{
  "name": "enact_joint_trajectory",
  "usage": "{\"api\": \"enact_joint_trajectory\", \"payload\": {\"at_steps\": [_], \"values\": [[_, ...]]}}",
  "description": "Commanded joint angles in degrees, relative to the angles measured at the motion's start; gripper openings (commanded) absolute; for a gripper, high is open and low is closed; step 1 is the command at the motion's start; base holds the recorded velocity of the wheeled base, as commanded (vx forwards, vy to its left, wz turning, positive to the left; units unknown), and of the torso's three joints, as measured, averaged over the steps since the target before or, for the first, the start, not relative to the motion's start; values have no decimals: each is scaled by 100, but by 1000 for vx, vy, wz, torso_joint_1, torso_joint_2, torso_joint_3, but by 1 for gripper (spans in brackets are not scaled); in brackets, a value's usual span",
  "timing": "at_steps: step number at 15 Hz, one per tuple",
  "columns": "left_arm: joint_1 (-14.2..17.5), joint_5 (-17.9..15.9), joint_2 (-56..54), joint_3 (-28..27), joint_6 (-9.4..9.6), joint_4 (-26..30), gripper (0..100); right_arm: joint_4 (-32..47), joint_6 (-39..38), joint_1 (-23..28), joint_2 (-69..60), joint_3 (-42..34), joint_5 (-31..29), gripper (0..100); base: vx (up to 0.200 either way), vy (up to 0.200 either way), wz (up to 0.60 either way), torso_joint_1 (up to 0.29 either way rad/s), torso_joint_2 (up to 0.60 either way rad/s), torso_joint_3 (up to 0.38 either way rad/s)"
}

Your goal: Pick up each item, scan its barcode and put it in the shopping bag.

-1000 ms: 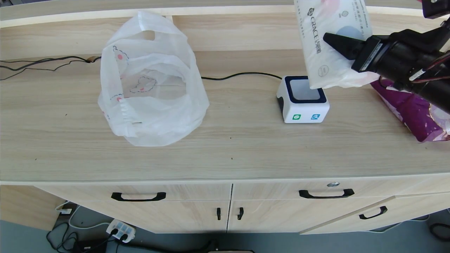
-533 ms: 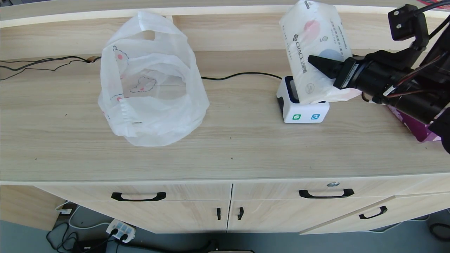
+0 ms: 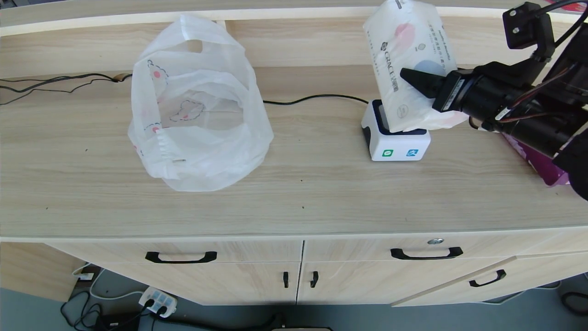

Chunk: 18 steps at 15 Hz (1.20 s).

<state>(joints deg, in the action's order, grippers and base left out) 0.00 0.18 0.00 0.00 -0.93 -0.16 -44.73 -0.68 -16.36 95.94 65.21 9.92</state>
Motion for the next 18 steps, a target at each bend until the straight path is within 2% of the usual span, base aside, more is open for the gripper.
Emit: {"api": "enact_joint_trajectory", "payload": {"at_steps": [1,6,8,10,11,12,18], "values": [[0,-1,0,0,-4,-2,100,-10,-11,-8,-5,18,1,0,0,0,0,0,0,0],[0,-1,0,0,-4,-2,100,25,-46,1,-559,-70,-69,0,0,0,0,0,0,0],[0,-1,0,0,5,-2,100,113,-37,-113,-1174,-448,-412,0,0,0,0,0,0,0],[0,-1,0,0,-4,-2,100,166,-2,-465,-1754,-905,-465,0,0,0,0,0,0,0],[-18,-1,0,-9,40,16,100,263,7,-482,-2053,-1151,-553,0,0,0,0,0,0,0],[-18,-1,0,-9,93,25,100,597,7,-482,-2413,-1362,-658,0,0,0,0,0,0,0],[-18,-1,0,0,84,16,100,2785,587,-482,-4215,-1959,-966,0,0,0,0,0,0,0]]}}
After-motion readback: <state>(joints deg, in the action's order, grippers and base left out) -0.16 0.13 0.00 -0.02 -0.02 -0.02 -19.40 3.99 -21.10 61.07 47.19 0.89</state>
